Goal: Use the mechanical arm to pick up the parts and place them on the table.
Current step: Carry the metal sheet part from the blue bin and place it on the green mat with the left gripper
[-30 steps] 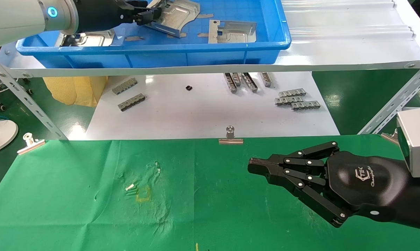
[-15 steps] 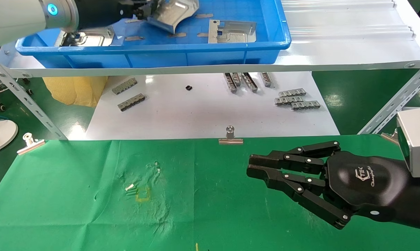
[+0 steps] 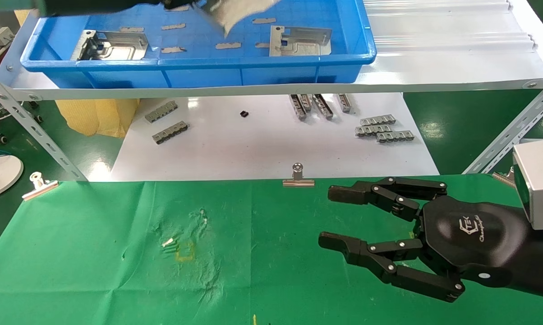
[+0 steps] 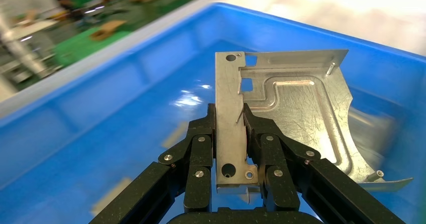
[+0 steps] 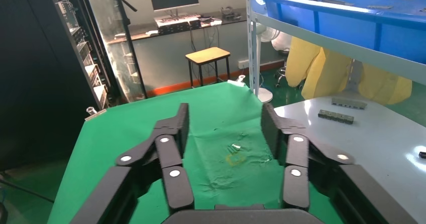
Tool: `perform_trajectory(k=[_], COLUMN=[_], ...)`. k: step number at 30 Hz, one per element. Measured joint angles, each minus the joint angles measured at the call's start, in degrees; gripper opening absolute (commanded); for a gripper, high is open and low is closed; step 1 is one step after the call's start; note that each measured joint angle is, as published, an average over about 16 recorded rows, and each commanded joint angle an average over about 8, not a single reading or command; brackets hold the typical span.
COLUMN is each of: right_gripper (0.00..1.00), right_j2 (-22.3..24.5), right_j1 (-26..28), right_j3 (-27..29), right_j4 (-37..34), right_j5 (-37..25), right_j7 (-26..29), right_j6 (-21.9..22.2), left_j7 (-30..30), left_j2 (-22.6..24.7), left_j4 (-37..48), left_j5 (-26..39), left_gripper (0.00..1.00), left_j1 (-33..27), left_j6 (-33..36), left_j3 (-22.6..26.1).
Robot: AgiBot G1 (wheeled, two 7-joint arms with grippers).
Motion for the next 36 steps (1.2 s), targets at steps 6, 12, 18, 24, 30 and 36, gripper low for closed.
perform_trajectory(k=[6, 12, 18, 24, 30, 36], right_gripper=[1.00, 1.00, 1.00, 1.00, 1.00, 1.00], right_j2=[0.0, 0.0, 0.0, 0.0, 0.0, 0.0], right_j1=[0.0, 0.0, 0.0, 0.0, 0.0, 0.0], right_j3=[0.0, 0.0, 0.0, 0.0, 0.0, 0.0], right_j4=[0.0, 0.0, 0.0, 0.0, 0.0, 0.0], right_j5=[0.0, 0.0, 0.0, 0.0, 0.0, 0.0], right_j7=[0.0, 0.0, 0.0, 0.0, 0.0, 0.0], right_j6=[0.0, 0.0, 0.0, 0.0, 0.0, 0.0], left_j7=[4.9, 8.6, 9.6, 9.5, 11.9, 18.7], left_j2=[-3.9, -8.2, -14.0, -20.1, -23.1, -21.8], left_j4=[-2.3, -7.3, -18.0, -28.9, -33.0, -28.8], left_j5=[-1.6, -4.6, -10.1, -14.9, -16.2, -14.1], left_gripper=[0.00, 0.00, 0.00, 0.00, 0.00, 0.00], left_j1=[0.7, 3.3, 8.6, 14.1, 18.1, 20.2], left_j6=[12.5, 20.1, 21.9, 21.6, 21.1, 20.4], left_j3=[-0.2, 0.4, 3.6, 9.3, 16.0, 21.3])
